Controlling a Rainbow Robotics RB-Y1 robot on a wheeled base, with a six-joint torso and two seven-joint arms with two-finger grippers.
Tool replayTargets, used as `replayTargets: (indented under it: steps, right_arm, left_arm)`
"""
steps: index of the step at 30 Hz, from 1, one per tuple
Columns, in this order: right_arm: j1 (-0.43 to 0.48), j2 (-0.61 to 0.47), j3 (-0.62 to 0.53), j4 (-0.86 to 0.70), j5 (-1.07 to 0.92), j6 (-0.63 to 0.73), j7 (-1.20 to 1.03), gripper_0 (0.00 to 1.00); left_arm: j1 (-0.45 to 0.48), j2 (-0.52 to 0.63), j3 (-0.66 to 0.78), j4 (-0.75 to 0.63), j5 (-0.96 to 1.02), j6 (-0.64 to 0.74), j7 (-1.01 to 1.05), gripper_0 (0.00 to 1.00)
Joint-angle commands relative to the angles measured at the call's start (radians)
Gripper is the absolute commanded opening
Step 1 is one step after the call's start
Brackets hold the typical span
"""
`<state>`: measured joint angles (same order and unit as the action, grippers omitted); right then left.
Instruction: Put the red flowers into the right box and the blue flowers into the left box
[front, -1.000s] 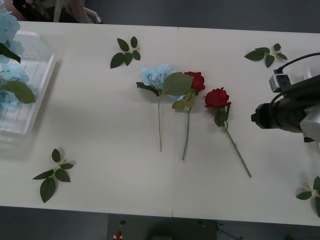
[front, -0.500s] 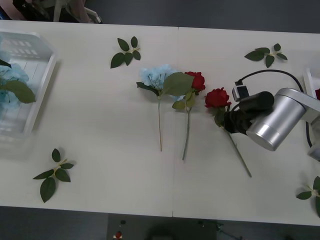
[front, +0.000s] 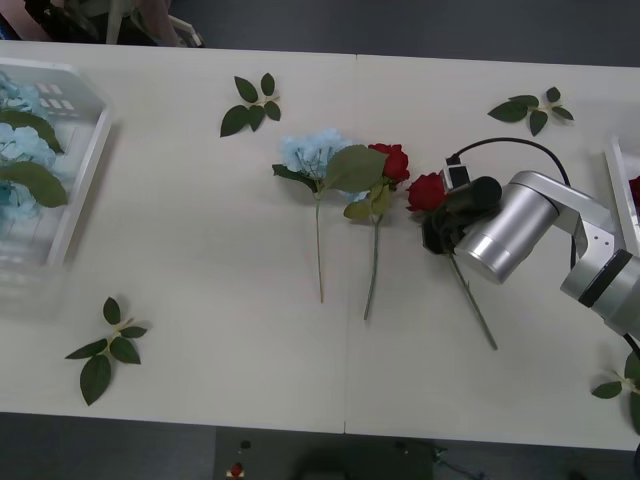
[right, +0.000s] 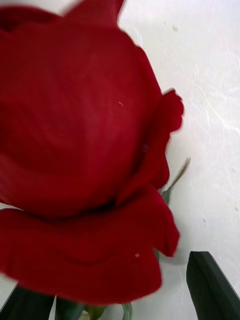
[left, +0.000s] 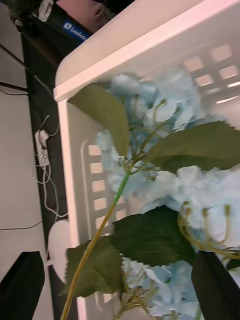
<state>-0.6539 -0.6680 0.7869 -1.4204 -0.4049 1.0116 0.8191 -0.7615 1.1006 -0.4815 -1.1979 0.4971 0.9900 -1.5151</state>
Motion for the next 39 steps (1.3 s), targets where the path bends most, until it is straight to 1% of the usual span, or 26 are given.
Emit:
replayTargets:
  steps: [1,3,4,5,6,7,8,9,11,13,14,15,18,19,21,22,24,25,27,28,30,33,34,35,37,39]
  right_arm:
    - [-0.029,0.019,0.028,0.078,0.014,-0.039,0.032,0.75]
    - [-0.033,0.027,0.032,0.106,0.014,-0.051,0.037,0.64]
    - [-0.035,0.03,0.032,0.121,0.014,-0.057,0.04,0.51]
    - [-0.038,0.031,0.032,0.13,0.012,-0.057,0.043,0.41]
    - [-0.039,0.034,0.032,0.141,0.012,-0.057,0.046,0.28]
    - [-0.043,0.034,0.032,0.144,0.012,-0.057,0.046,0.22]
    - [-0.044,0.034,0.032,0.15,0.011,-0.057,0.051,0.08]
    - [-0.046,0.034,0.032,0.15,0.009,-0.056,0.052,0.0]
    - [-0.046,0.031,0.032,0.15,0.009,-0.054,0.054,0.0]
    - [-0.047,0.027,0.032,0.15,-0.002,-0.053,0.057,0.0]
    - [-0.047,0.024,0.032,0.15,-0.005,-0.053,0.057,0.0]
    - [-0.05,0.018,0.032,0.15,-0.012,-0.053,0.06,0.0]
    - [-0.061,-0.009,0.028,0.141,-0.029,-0.054,0.06,0.0]
    - [-0.061,-0.018,0.022,0.135,-0.031,-0.054,0.058,0.0]
    - [-0.061,-0.065,-0.014,0.09,-0.071,-0.053,0.055,0.0]
    - [-0.061,-0.085,-0.025,0.078,-0.089,-0.053,0.061,0.0]
    - [-0.062,-0.177,-0.067,0.014,-0.166,-0.045,0.068,0.0]
    - [-0.062,-0.205,-0.08,-0.003,-0.186,-0.037,0.072,0.0]
    - [-0.066,-0.318,-0.12,-0.069,-0.27,-0.002,0.088,0.0]
    - [-0.067,-0.343,-0.129,-0.081,-0.293,0.01,0.094,0.0]
    - [-0.069,-0.45,-0.173,-0.115,-0.374,0.044,0.155,0.0]
    - [-0.069,-0.545,-0.209,-0.114,-0.437,0.064,0.238,0.0]
    - [-0.07,-0.593,-0.219,-0.092,-0.45,0.079,0.299,0.0]
    - [-0.069,-0.605,-0.224,-0.083,-0.448,0.081,0.316,0.0]
    - [-0.07,-0.636,-0.236,-0.032,-0.414,0.082,0.399,0.0]
    - [-0.069,-0.636,-0.255,0.017,-0.368,0.079,0.44,0.0]
  left_arm:
    - [-0.007,0.108,0.007,-0.143,0.207,-0.005,-0.039,0.88]
    - [-0.007,0.154,0.017,-0.21,0.386,0.007,-0.063,0.88]
    - [-0.007,0.173,0.034,-0.247,0.523,0.038,-0.06,0.88]
    - [-0.007,0.171,0.05,-0.262,0.61,0.056,-0.059,0.88]
    - [-0.007,0.154,0.069,-0.279,0.701,0.081,-0.05,0.88]
    - [-0.007,0.137,0.075,-0.284,0.735,0.088,-0.046,0.88]
    - [-0.007,0.085,0.076,-0.293,0.758,0.087,-0.017,0.88]
    - [-0.009,0.035,0.078,-0.293,0.741,0.082,0.023,0.88]
    - [-0.009,-0.044,0.076,-0.287,0.699,0.078,0.061,0.88]
    - [-0.009,-0.171,0.076,-0.272,0.601,0.078,0.096,0.94]
    - [-0.007,-0.206,0.076,-0.27,0.569,0.078,0.096,0.95]
    - [-0.009,-0.265,0.076,-0.269,0.514,0.078,0.095,0.96]
    - [-0.01,-0.397,0.061,-0.265,0.425,0.076,0.101,0.96]
    - [-0.01,-0.418,0.055,-0.265,0.414,0.076,0.102,0.96]
    - [-0.01,-0.487,0.032,-0.265,0.386,0.072,0.112,0.96]
    - [-0.01,-0.502,0.024,-0.265,0.383,0.072,0.116,0.96]
    - [-0.01,-0.545,-0.012,-0.265,0.376,0.045,0.156,0.97]
    - [-0.01,-0.555,-0.025,-0.264,0.373,0.033,0.168,0.96]
    - [-0.01,-0.585,-0.069,-0.25,0.33,-0.01,0.217,0.96]
    - [-0.01,-0.593,-0.08,-0.242,0.319,-0.022,0.23,0.96]
    - [-0.021,-0.627,-0.12,-0.181,0.305,-0.088,0.243,0.96]
    - [-0.048,-0.66,-0.169,-0.097,0.304,-0.154,0.243,0.96]
    - [-0.07,-0.688,-0.201,-0.028,0.304,-0.203,0.243,0.96]
    - [-0.076,-0.696,-0.209,-0.006,0.305,-0.221,0.243,0.96]
    - [-0.099,-0.728,-0.243,0.077,0.31,-0.315,0.243,0.96]
    - [-0.113,-0.745,-0.263,0.121,0.311,-0.375,0.243,0.96]
